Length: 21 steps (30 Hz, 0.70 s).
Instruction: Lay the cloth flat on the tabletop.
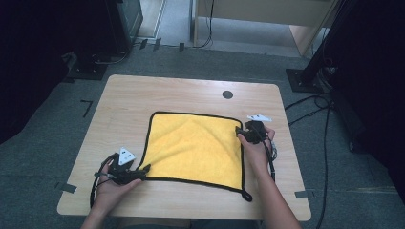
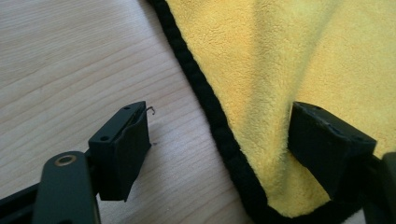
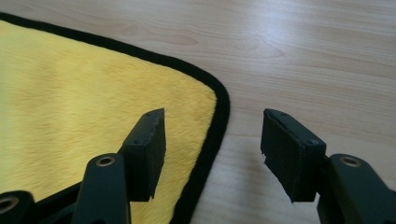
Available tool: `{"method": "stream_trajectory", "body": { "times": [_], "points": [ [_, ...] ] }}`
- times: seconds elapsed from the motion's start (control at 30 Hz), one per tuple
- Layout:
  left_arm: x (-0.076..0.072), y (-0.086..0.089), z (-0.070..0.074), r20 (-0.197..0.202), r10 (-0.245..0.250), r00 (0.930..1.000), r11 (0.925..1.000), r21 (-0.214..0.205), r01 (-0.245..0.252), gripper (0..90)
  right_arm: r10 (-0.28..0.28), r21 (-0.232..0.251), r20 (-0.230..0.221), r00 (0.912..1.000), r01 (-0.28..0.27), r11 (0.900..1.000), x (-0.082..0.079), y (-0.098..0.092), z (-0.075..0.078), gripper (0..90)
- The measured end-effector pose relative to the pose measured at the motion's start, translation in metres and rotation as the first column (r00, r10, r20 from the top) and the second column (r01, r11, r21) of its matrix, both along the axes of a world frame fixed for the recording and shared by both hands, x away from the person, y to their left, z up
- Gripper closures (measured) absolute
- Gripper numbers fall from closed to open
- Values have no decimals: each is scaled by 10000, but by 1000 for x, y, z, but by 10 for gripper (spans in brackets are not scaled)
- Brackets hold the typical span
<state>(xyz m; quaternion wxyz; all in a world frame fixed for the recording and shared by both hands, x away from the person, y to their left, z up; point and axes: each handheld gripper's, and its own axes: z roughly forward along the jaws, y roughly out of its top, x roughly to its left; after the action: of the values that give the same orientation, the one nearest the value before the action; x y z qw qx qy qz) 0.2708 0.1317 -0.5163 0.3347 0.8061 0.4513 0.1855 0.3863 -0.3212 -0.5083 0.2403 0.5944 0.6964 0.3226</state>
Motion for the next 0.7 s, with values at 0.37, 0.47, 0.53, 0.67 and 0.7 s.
{"method": "stream_trajectory", "body": {
  "times": [0.37,0.47,0.53,0.67,0.7],
  "points": [
    [2,1,-1,-35,82,10000,10000,50,-82,145,-785,-59,-56,9969,785,9969,14,-24,-8,368],
    [2,0,-1,-33,76,10000,10000,50,-75,141,-780,-25,419,9961,781,9969,12,-17,1,391],
    [2,0,-1,-34,59,10000,9999,81,-58,137,-574,440,713,9958,543,9976,14,-6,10,394],
    [2,0,-1,-7,103,9999,9999,50,-102,135,522,733,1054,9931,-601,9955,24,39,26,394],
    [2,0,-1,-6,115,9999,9999,50,-115,135,714,798,1096,9914,-804,9936,26,48,27,395]
  ]
}}
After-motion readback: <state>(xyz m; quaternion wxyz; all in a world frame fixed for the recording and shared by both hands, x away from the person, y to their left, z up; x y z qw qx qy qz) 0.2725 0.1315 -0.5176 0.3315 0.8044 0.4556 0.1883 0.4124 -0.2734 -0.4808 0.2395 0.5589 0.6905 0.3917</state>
